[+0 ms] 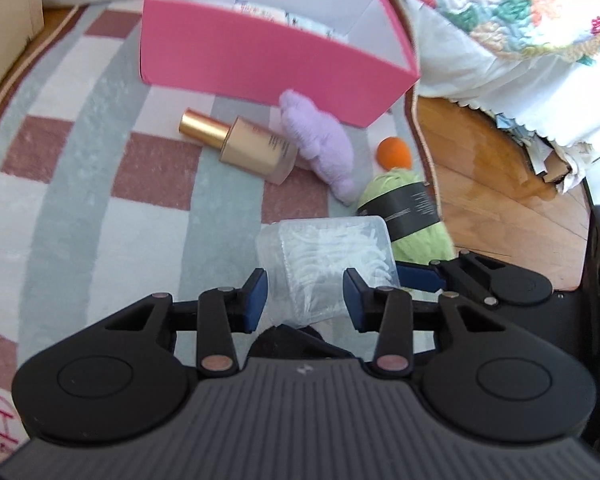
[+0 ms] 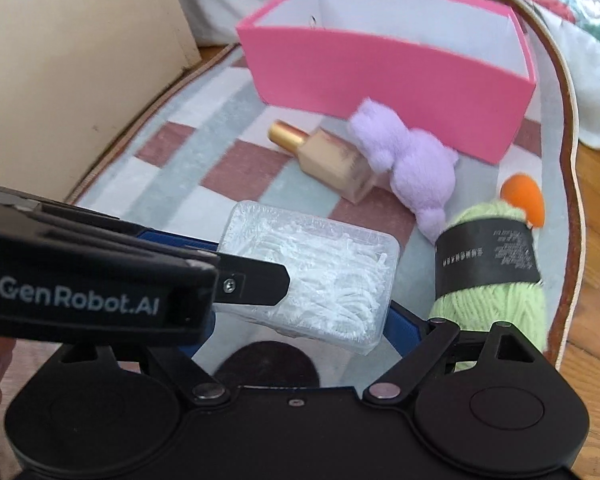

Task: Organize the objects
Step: 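Lift the floss-pick box with the left tool and carry it over the pink box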

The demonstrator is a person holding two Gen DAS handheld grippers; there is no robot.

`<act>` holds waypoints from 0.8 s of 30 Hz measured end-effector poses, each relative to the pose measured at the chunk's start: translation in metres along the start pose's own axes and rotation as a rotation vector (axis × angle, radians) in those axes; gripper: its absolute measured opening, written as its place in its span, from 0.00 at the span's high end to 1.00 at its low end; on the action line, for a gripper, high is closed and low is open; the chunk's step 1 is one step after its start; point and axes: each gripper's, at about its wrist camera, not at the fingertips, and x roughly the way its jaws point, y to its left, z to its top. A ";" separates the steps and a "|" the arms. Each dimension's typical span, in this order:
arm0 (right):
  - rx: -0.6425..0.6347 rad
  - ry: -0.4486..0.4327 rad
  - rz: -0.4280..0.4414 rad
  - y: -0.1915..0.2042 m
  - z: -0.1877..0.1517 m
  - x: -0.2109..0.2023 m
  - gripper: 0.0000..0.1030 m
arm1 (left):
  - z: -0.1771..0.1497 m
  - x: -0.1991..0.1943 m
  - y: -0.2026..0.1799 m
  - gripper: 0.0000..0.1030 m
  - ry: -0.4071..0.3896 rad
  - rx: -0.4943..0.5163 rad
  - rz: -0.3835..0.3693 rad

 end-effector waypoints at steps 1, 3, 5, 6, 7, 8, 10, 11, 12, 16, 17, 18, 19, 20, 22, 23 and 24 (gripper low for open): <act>-0.014 -0.004 -0.003 0.006 0.000 -0.008 0.11 | 0.002 -0.007 -0.003 0.62 -0.005 0.010 0.001; -0.051 -0.013 -0.017 0.016 0.007 -0.020 0.11 | 0.005 -0.020 -0.009 0.62 -0.018 0.035 0.006; -0.086 -0.018 -0.038 0.024 0.014 -0.031 0.11 | 0.009 -0.034 -0.016 0.61 -0.027 0.058 0.013; -0.102 -0.021 -0.048 0.026 0.016 -0.039 0.11 | 0.011 -0.040 -0.019 0.61 -0.033 0.067 0.015; -0.116 -0.026 -0.057 0.029 0.021 -0.043 0.11 | 0.014 -0.046 -0.022 0.61 -0.037 0.071 0.016; -0.127 -0.031 -0.064 0.031 0.025 -0.047 0.11 | 0.017 -0.052 -0.024 0.61 -0.042 0.072 0.016; -0.137 -0.043 -0.072 0.034 0.032 -0.058 0.11 | 0.023 -0.063 -0.026 0.61 -0.062 0.077 0.008; -0.137 -0.049 -0.076 0.034 0.036 -0.062 0.11 | 0.026 -0.068 -0.028 0.62 -0.073 0.078 0.004; -0.139 -0.055 -0.077 0.034 0.040 -0.066 0.11 | 0.029 -0.073 -0.029 0.62 -0.082 0.080 0.002; -0.175 -0.098 -0.089 0.039 0.055 -0.085 0.11 | 0.045 -0.093 -0.031 0.62 -0.112 0.078 -0.016; -0.183 -0.108 -0.091 0.040 0.059 -0.089 0.11 | 0.050 -0.098 -0.031 0.62 -0.119 0.073 -0.022; -0.189 -0.121 -0.089 0.040 0.064 -0.094 0.11 | 0.054 -0.102 -0.031 0.62 -0.126 0.071 -0.025; -0.192 -0.130 -0.088 0.041 0.069 -0.097 0.12 | 0.060 -0.108 -0.030 0.62 -0.133 0.066 -0.030; -0.194 -0.139 -0.086 0.041 0.073 -0.102 0.12 | 0.065 -0.112 -0.030 0.62 -0.139 0.060 -0.034; -0.200 -0.160 -0.083 0.042 0.083 -0.107 0.12 | 0.075 -0.120 -0.030 0.62 -0.151 0.058 -0.039; -0.203 -0.170 -0.083 0.042 0.088 -0.110 0.12 | 0.081 -0.124 -0.030 0.62 -0.155 0.059 -0.039; -0.206 -0.179 -0.083 0.043 0.093 -0.112 0.12 | 0.086 -0.126 -0.030 0.62 -0.158 0.058 -0.039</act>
